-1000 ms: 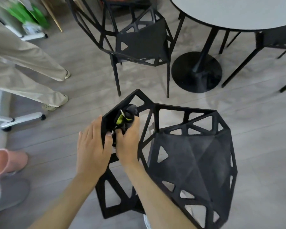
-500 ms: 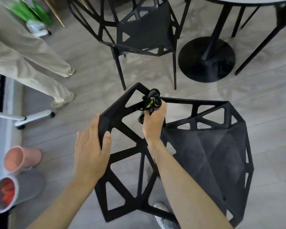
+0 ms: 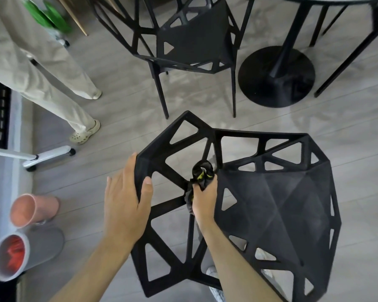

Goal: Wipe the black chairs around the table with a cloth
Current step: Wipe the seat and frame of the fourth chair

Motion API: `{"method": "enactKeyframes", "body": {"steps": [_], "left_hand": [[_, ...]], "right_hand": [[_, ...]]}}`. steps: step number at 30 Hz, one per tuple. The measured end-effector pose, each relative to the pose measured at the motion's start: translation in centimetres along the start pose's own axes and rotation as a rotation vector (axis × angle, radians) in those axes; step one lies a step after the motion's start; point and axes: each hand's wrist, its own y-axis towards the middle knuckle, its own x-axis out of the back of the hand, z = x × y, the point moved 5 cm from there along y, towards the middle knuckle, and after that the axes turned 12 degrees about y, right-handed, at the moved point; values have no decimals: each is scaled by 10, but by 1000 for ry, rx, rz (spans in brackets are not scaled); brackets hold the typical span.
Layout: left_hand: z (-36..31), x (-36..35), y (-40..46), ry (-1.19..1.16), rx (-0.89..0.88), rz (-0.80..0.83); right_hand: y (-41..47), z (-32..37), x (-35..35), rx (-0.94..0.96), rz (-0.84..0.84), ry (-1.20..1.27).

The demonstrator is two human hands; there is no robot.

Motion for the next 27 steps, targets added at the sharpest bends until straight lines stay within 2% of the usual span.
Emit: {"method": "enactKeyframes", "body": {"steps": [2, 5, 8, 11, 14, 17, 20, 23, 27], "left_hand": [[0, -1, 0, -8, -4, 1], [-3, 2, -1, -28, -23, -23], [-4, 0, 0, -43, -26, -18], [-3, -1, 0, -35, -26, -8], [-3, 0, 1, -31, -35, -12], [-2, 0, 0, -25, -32, -20], [0, -1, 0, -22, -28, -23], [1, 0, 0, -26, -49, -35], [-1, 1, -1, -43, -74, -47]], "right_hand": [[12, 18, -1, -13, -19, 46], [35, 71, -7, 70, -74, 188], [48, 98, -12, 129, -117, 208], [33, 78, -8, 70, -61, 105], [-5, 27, 3, -32, 13, -32], [-42, -2, 3, -122, 22, 1], [-56, 17, -16, -136, 35, 136], [-74, 65, -46, -23, 183, 299], [-89, 95, -67, 267, 344, 185]]}}
